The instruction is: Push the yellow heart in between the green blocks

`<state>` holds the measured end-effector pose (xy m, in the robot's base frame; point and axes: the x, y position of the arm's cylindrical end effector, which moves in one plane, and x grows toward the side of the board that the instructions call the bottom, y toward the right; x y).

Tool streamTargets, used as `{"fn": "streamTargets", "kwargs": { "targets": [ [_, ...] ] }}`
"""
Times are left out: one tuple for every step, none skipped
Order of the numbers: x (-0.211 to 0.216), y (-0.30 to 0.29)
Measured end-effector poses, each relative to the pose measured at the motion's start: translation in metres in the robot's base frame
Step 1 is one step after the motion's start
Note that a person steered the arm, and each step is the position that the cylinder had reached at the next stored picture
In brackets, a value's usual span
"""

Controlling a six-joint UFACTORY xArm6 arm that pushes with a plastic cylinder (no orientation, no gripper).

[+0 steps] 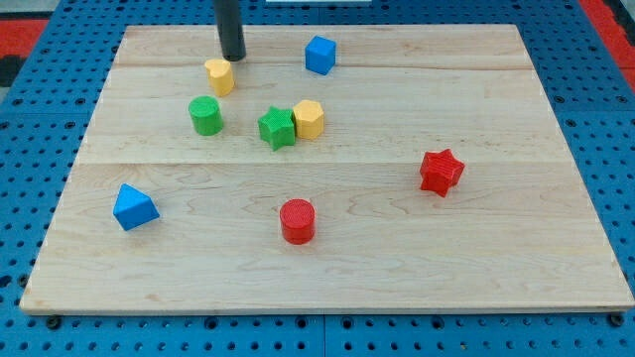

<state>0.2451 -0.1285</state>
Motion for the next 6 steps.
{"fn": "streamTargets", "kwargs": {
  "targets": [
    [0.009,-0.021],
    [0.034,-0.003],
    [0.054,0.004],
    [0.072,0.015],
    [0.099,0.034],
    [0.103,0.043]
  ]
}}
